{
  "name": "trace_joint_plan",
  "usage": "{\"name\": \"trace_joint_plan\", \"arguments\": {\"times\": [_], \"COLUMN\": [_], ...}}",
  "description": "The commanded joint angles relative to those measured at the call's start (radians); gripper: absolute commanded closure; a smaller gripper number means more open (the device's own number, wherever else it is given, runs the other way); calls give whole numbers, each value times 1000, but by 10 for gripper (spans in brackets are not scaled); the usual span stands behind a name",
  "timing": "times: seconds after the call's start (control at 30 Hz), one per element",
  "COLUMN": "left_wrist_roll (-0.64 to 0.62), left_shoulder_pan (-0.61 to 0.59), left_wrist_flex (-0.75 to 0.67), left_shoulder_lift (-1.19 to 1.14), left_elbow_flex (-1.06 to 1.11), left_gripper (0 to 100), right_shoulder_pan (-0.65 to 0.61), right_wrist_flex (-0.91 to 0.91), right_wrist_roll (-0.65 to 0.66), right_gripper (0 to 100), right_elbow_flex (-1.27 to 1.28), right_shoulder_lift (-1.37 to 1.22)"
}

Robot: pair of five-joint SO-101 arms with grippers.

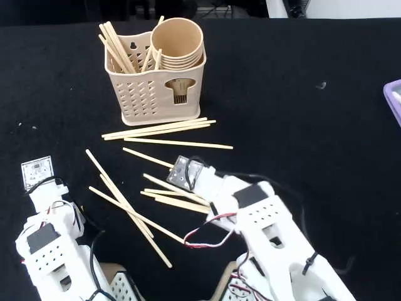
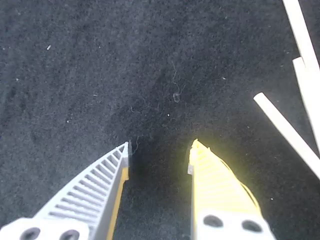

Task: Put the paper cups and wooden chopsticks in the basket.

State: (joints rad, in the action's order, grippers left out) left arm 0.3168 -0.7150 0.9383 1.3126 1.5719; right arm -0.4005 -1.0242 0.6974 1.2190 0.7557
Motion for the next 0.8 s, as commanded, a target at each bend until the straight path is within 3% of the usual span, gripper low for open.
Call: {"name": "trace_joint_plan", "arguments": {"times": [0.0, 0.1, 0.2, 0.37, 0.63, 0.77], "left_wrist_roll": [6, 6, 6, 6, 6, 6], "left_shoulder_pan": [5, 5, 7, 5, 5, 5], "left_wrist_flex": [-3, -3, -3, -3, -3, -3], "left_shoulder_lift": [3, 3, 3, 3, 3, 3], "left_elbow_flex": [-10, -10, -10, -10, -10, -10], "left_gripper": [798, 798, 798, 798, 798, 798], "right_shoulder_pan": [-12, -31, -91, -181, -181, -181], "right_wrist_flex": [-204, -324, -261, 175, 1062, 1263], "right_wrist_roll": [-57, -126, -173, -295, -514, -554], "right_gripper": [988, 988, 988, 988, 988, 988], "right_elbow_flex": [-266, -526, -657, -595, -544, -650], "right_shoulder_lift": [70, 160, 217, 165, -85, -282]}}
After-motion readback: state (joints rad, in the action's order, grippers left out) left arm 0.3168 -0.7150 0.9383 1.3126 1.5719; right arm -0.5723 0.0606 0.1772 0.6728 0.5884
